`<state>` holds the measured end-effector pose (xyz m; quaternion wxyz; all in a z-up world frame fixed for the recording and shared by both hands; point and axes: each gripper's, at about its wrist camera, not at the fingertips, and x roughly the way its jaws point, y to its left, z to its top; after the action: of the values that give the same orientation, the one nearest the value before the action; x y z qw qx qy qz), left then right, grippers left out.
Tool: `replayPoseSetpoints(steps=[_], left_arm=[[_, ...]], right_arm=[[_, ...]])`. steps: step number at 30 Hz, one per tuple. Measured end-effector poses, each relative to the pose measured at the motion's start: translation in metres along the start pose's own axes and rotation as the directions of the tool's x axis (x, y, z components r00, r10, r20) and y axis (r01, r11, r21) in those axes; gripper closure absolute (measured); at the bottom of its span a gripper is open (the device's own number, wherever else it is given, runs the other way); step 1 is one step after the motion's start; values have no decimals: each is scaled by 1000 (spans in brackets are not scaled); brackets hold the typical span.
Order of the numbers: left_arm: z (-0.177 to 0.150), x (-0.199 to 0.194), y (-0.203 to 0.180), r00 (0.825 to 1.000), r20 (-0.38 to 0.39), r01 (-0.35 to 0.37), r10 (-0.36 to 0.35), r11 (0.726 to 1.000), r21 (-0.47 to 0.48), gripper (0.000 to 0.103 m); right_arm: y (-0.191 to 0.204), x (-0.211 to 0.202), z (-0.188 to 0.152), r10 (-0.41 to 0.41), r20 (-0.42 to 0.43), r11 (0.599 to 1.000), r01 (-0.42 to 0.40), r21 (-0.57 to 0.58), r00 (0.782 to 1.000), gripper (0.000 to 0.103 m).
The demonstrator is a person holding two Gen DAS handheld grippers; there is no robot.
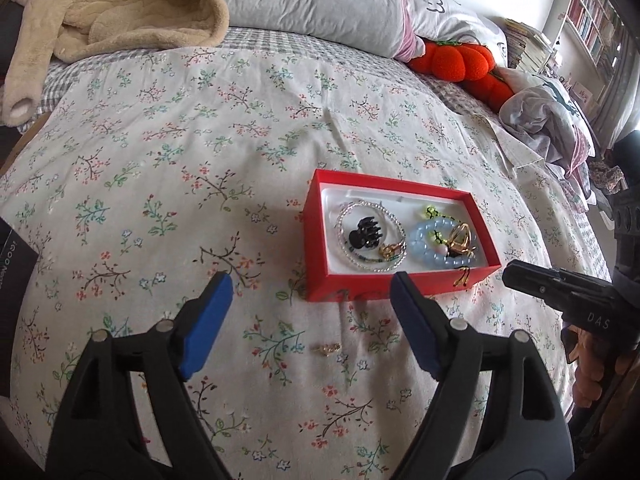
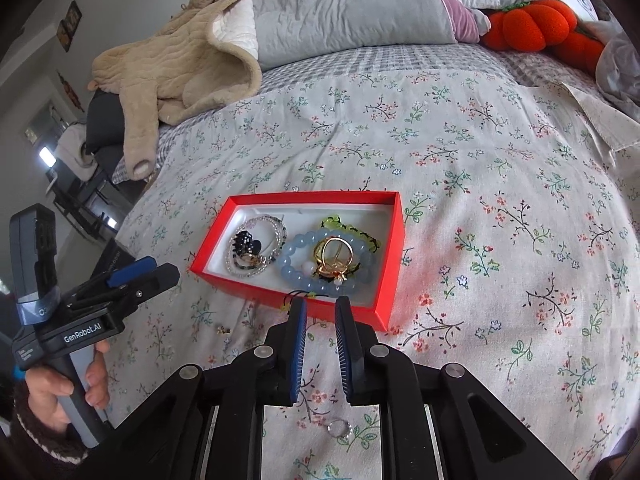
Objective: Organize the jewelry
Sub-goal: 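Withdraw both tools from the box toward the gold earring and silver ring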
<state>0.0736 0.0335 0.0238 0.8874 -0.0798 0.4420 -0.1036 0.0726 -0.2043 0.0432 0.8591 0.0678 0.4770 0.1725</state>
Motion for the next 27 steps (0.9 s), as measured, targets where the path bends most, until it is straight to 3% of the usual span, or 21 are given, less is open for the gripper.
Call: replayPoseSetpoints(steps=[5, 6, 7, 8, 23, 27], left_arm=[[-17, 1, 7, 999, -38, -9, 9, 1000, -10, 21], [-20, 1, 8, 999, -45, -13, 13, 1000, -8, 21], [-24, 1, 9, 999, -49, -18, 17, 1000, -5, 21], [-27, 2, 10, 998, -54, -23, 23, 1000, -2, 21], [-68, 17, 15, 985, -134, -97, 111, 990, 107, 21], [-81, 22, 7, 983, -105, -131, 151, 976, 175, 21]], right_arm=[[0, -2, -15, -18, -19, 1000, 18, -20, 1000, 75], [0, -2, -18, -19, -23, 1000, 18, -17, 1000, 62], [-1, -3, -22, -18, -21, 1000, 17, -12, 1000, 40], [-2, -4, -25, -18, -12, 1000, 18, -10, 1000, 35], [-2, 20, -88, -115, -115, 983, 96, -156, 987, 35], [1, 23, -100, -144, -93, 967, 120, -226, 985, 35]])
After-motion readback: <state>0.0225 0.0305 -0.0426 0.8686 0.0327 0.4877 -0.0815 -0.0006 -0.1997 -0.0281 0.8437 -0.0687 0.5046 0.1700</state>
